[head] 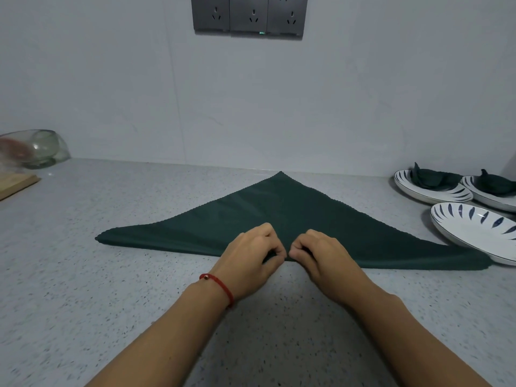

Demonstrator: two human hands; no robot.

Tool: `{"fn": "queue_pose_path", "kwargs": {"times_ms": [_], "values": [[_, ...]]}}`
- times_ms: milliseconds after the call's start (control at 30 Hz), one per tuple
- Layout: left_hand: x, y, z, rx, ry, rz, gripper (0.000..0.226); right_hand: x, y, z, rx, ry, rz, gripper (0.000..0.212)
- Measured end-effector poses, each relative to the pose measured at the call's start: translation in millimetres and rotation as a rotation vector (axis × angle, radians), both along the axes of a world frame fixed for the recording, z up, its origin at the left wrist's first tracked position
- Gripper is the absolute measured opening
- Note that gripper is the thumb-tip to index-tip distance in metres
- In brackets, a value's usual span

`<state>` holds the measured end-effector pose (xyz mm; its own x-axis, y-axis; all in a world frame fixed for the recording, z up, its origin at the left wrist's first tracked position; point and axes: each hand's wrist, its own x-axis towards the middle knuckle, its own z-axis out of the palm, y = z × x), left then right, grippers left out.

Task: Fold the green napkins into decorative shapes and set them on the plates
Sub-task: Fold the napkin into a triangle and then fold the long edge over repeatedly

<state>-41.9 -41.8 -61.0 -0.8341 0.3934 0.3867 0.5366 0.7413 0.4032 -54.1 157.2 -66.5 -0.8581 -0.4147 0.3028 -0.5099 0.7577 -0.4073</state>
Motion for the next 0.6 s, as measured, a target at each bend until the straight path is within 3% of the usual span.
{"fn": "queue_pose_path", "kwargs": {"times_ms": [600], "values": [[-5.8, 3.9, 5.0, -0.029, 0.007, 0.026, 0.01, -1.6, 0.3, 0.3, -0.089, -0.019, 0.01, 0.013]]}}
